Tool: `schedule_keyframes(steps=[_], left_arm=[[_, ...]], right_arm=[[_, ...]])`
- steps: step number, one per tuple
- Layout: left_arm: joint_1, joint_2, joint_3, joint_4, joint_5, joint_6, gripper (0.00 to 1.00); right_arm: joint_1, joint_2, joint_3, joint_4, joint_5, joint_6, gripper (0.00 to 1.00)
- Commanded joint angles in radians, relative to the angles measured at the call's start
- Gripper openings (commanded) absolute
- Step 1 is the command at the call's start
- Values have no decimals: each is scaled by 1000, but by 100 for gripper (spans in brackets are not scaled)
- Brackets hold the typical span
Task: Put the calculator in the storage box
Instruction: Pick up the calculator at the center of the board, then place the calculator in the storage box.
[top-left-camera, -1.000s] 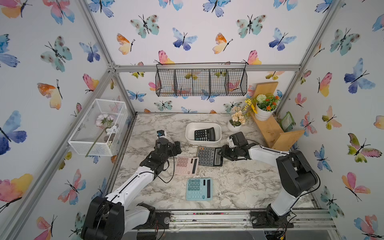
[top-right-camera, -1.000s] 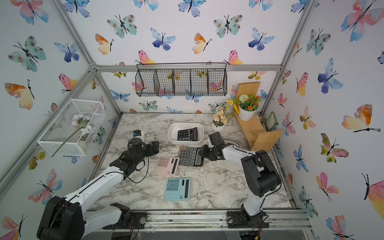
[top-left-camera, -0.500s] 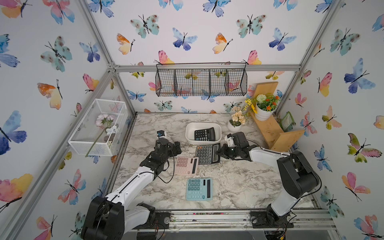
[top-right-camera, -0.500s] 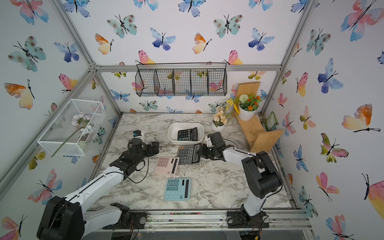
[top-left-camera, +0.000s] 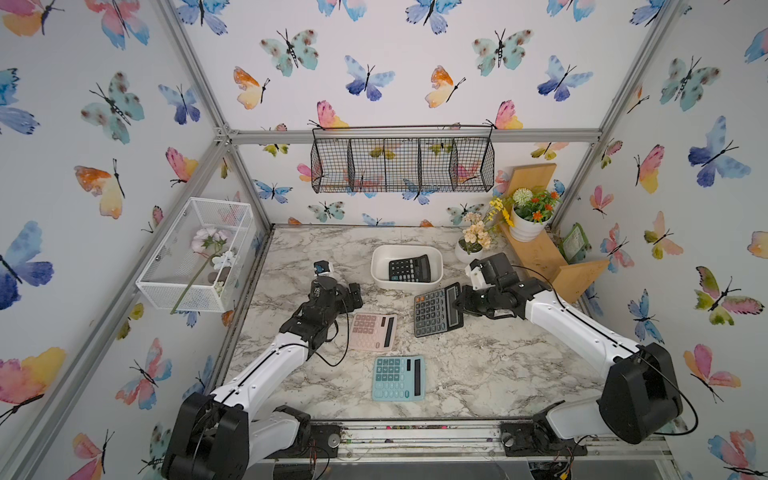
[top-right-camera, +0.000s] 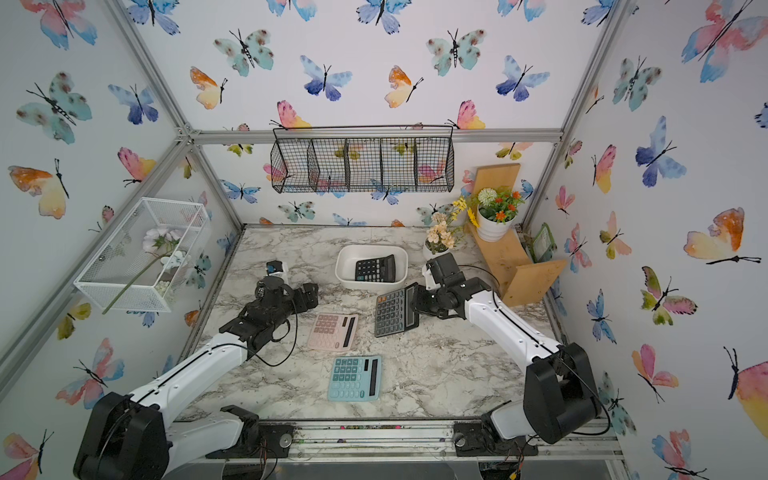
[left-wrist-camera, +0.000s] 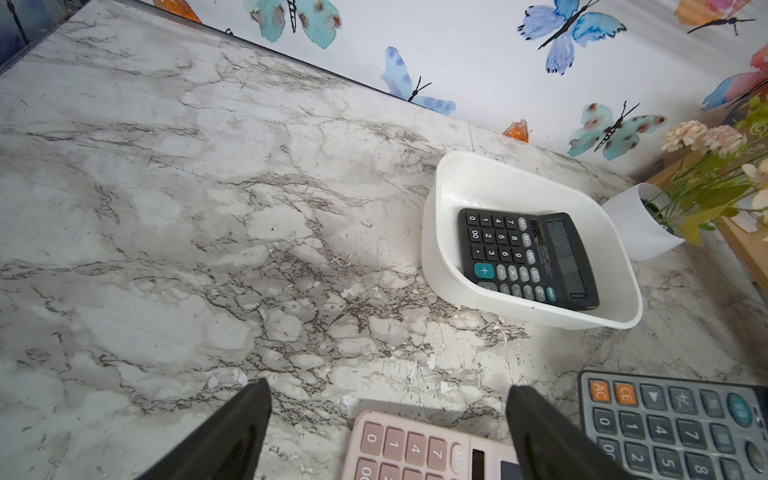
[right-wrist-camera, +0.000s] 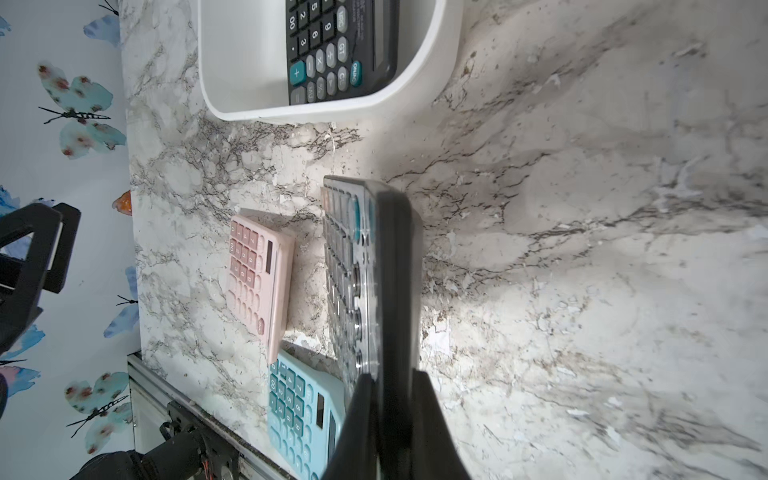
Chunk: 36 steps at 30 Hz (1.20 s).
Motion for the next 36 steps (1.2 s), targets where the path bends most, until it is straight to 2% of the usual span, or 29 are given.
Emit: schedule_keyframes(steps=[1,16,27,36], left_arm=[[-4,-12,-8,-5,-5,8,95],[-4,-32,-7,-12,-10,3,95],[-4,-65,-7,-37,-24,4,95],[-4,-78,-9,-40,-29,6,95]], right_arm=[[-2,-13,70,-87,10,-41,3],[-5,24,314,-73,-56,-26,3],[-30,258,479,94,-129,14,3],[-33,475,622,146,-179,28,3]])
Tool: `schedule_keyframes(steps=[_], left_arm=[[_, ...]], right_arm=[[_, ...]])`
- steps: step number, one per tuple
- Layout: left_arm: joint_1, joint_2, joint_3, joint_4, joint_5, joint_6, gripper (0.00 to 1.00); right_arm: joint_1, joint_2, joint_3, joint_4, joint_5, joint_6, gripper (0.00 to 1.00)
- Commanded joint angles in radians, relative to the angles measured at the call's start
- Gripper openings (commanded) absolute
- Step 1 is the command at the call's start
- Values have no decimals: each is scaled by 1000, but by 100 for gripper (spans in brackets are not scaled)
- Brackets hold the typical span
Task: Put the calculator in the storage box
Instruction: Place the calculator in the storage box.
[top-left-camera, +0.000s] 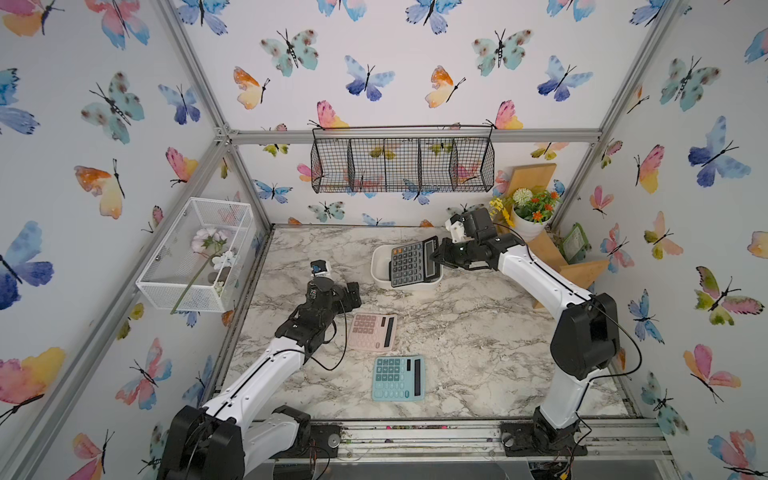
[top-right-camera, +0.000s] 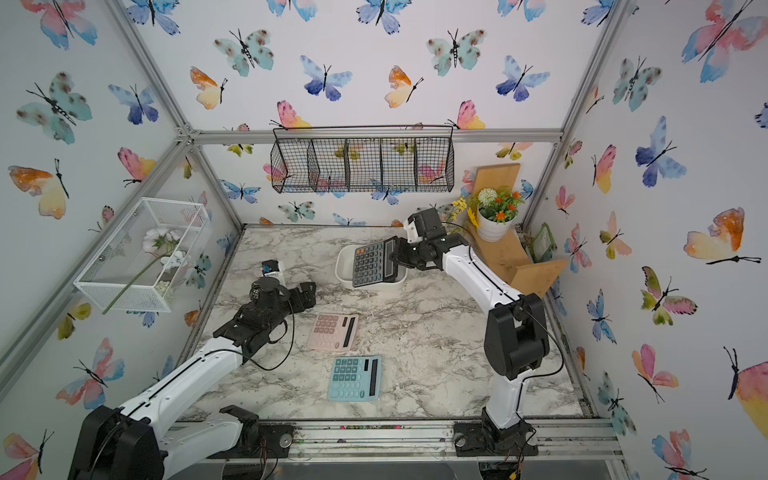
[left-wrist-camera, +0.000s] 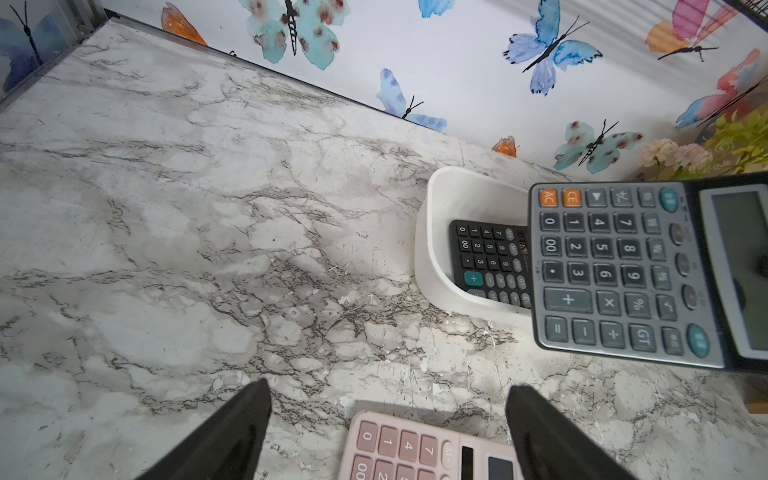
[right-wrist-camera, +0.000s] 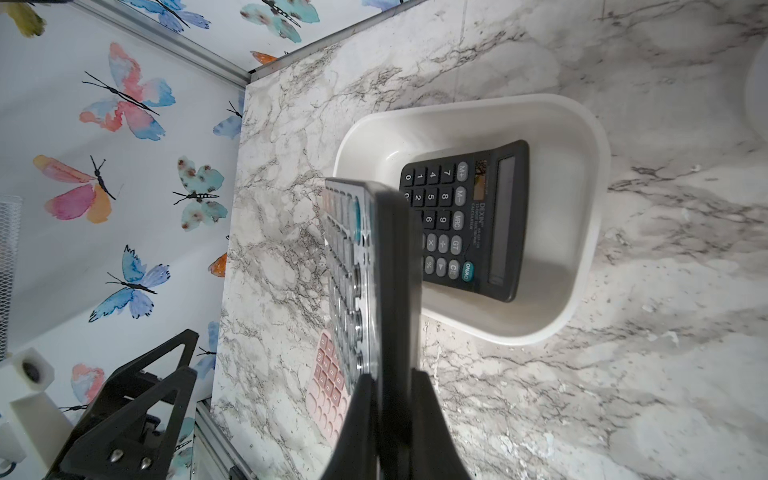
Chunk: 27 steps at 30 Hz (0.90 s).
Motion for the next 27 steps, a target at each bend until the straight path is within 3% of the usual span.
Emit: schedule_keyframes(steps=[1,13,27], left_arm=[[-4,-19,-10,-16,-28,6,95],[-3,-19,-14,-12,-23,6,95],[-4,-24,-24,-8,-25,7,95]], right_arm=[[-7,55,84,87,-72,19,2],[-7,217,201,115,-77,71,2],[-7,348,184,192,-111,140,3]])
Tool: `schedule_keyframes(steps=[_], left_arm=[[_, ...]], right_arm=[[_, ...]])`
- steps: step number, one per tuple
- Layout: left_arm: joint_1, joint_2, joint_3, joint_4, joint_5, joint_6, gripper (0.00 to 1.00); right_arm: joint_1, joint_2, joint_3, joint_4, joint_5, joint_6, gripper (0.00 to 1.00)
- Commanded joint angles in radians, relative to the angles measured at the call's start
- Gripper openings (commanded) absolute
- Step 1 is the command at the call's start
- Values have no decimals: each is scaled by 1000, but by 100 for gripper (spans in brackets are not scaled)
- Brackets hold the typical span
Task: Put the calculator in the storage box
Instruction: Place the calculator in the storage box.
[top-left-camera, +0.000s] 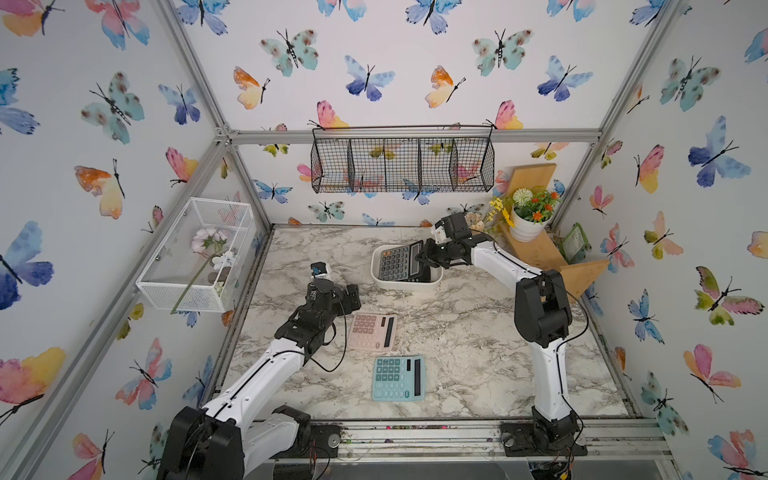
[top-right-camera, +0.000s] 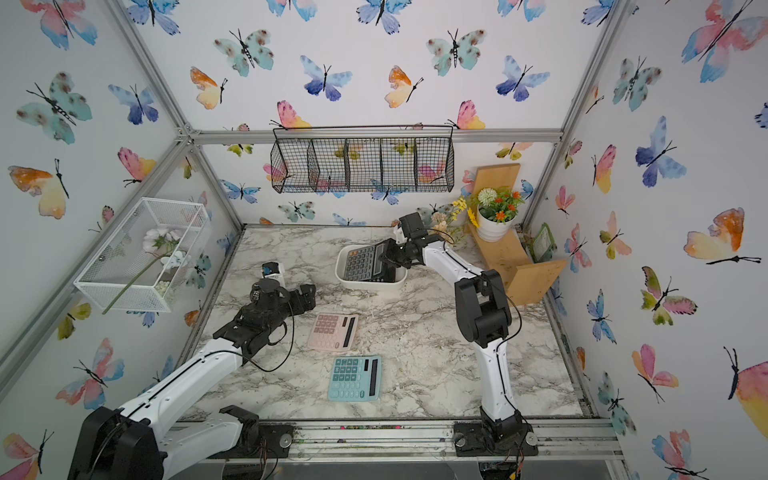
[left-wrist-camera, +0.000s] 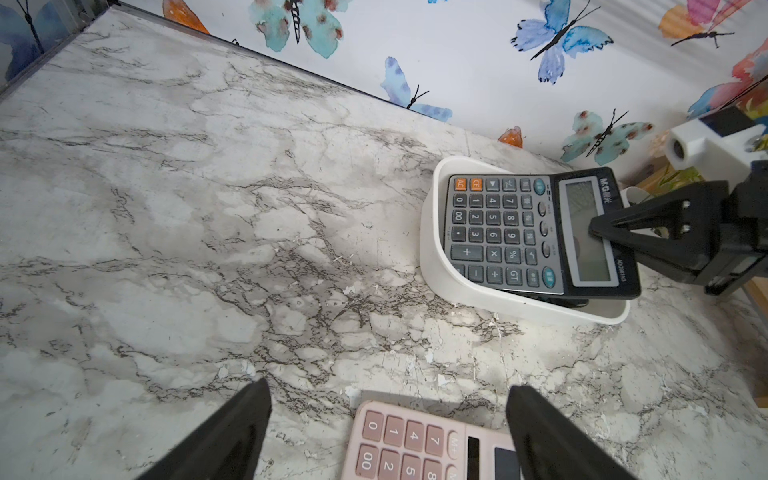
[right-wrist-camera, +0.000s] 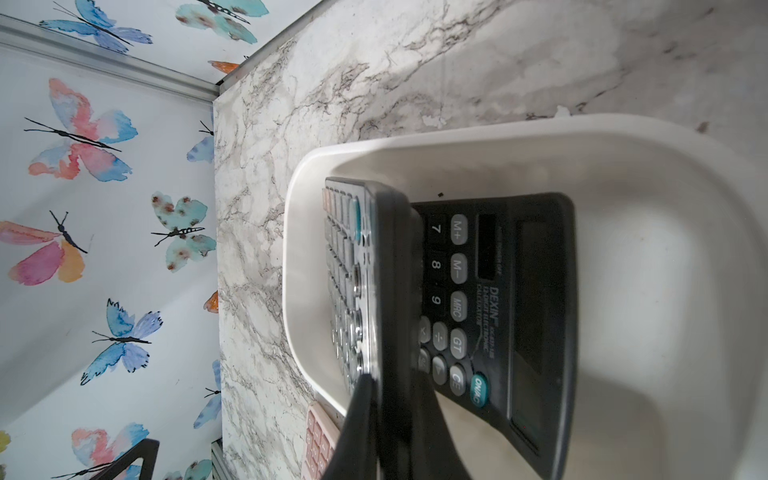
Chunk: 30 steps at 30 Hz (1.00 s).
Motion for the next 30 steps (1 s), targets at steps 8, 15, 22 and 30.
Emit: schedule_keyframes(steps=[8,15,22,30], left_arm=[[-3,-19,-16,7,-27,9,95],[-3,-23,-18,4,-27,8,95],[-3,-31,-19,1,-35,8,95],[-4,-28,-19,7,-37,6,95]], right_arm=[[0,57,-33,87,-84,37,18],[0,31,-50,69,-47,18,43],[0,-203,-109,-21,145,-44,61],[109,-551,-443,-56,230,-22,65]])
